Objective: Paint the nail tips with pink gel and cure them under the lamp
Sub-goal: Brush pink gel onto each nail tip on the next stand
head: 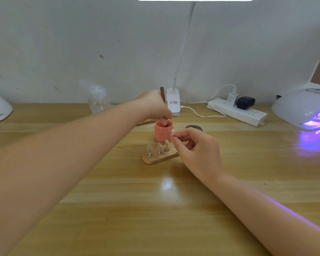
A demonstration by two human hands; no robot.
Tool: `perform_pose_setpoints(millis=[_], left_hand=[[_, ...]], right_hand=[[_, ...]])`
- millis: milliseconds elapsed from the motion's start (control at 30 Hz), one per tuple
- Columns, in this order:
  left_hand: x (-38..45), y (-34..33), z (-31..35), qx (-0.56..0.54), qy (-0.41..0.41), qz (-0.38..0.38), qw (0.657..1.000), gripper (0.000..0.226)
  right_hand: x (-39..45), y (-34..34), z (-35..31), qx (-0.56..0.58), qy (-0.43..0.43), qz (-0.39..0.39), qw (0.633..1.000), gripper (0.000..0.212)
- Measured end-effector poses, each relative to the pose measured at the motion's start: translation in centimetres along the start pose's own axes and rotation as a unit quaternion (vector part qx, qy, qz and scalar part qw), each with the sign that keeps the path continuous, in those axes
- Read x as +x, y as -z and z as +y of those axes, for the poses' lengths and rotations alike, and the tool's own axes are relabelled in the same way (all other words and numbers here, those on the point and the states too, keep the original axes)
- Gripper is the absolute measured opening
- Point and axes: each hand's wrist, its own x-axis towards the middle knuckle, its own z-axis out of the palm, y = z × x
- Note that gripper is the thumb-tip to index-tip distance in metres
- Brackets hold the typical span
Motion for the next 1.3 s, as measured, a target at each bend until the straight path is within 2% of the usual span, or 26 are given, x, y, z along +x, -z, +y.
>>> perform_pose_setpoints(millis=[167, 267, 333, 367, 533, 700, 767, 867, 1000, 1067, 1200, 1300], left_hand=[[0.2, 0.8, -0.9, -0.111, 0.051, 0.031, 0.992, 0.004], [0.2, 2.0, -2.6, -0.224, 0.110, 0.063, 0.966, 0.012], [-0.1, 2.7, -3.9, -0.277, 0.144, 0.063, 0.948, 0.009], [-0.4, 2.9, -4.4, -0.292, 0.162, 0.056, 0.941, 0.003], [-1.1, 3.0, -6.7, -0.311, 0.211, 0.032, 0.926, 0.016], [-1.7, 3.0, -7.6, -0.346, 0.200, 0.059, 0.915, 0.014], [-2.4, 2.8, -7.6, -0.399, 0.174, 0.072, 0.897, 0.015], [-4.3, 2.0, -7.2, -0.485, 0.085, 0.088, 0.866, 0.015], [-7.3, 0.2, -6.8, -0.509, -0.036, 0.091, 0.855, 0.012], [-8.9, -0.9, -7.1, -0.467, -0.098, 0.116, 0.871, 0.010], [-12.2, -3.1, -7.9, -0.310, -0.228, 0.160, 0.909, 0.015], [-12.9, -3.8, -7.9, -0.268, -0.262, 0.163, 0.912, 0.018]], right_hand=[[0.0, 0.0, 0.1, -0.005, 0.003, -0.003, 1.000, 0.004], [0.0, 0.0, 0.1, -0.011, 0.005, -0.001, 1.000, 0.007], [-0.1, 0.0, 0.2, -0.014, 0.008, 0.000, 1.000, 0.007], [-0.1, -0.1, 0.2, -0.016, 0.010, 0.000, 1.000, 0.008], [0.0, -0.1, 0.2, -0.021, 0.012, -0.003, 1.000, 0.008], [-0.1, 0.1, -0.1, -0.022, 0.008, -0.004, 1.000, 0.006], [0.0, 0.2, -0.2, -0.018, 0.003, -0.003, 1.000, 0.005], [0.0, 0.3, -0.4, -0.012, -0.006, -0.005, 1.000, 0.003], [0.1, 0.4, -0.4, -0.010, -0.018, -0.005, 1.000, 0.003], [0.0, 0.4, -0.4, -0.006, -0.023, -0.001, 1.000, 0.004], [0.0, 0.5, -0.6, -0.005, -0.027, -0.005, 1.000, 0.004], [0.0, 0.6, -0.7, -0.007, -0.026, -0.006, 1.000, 0.006]])
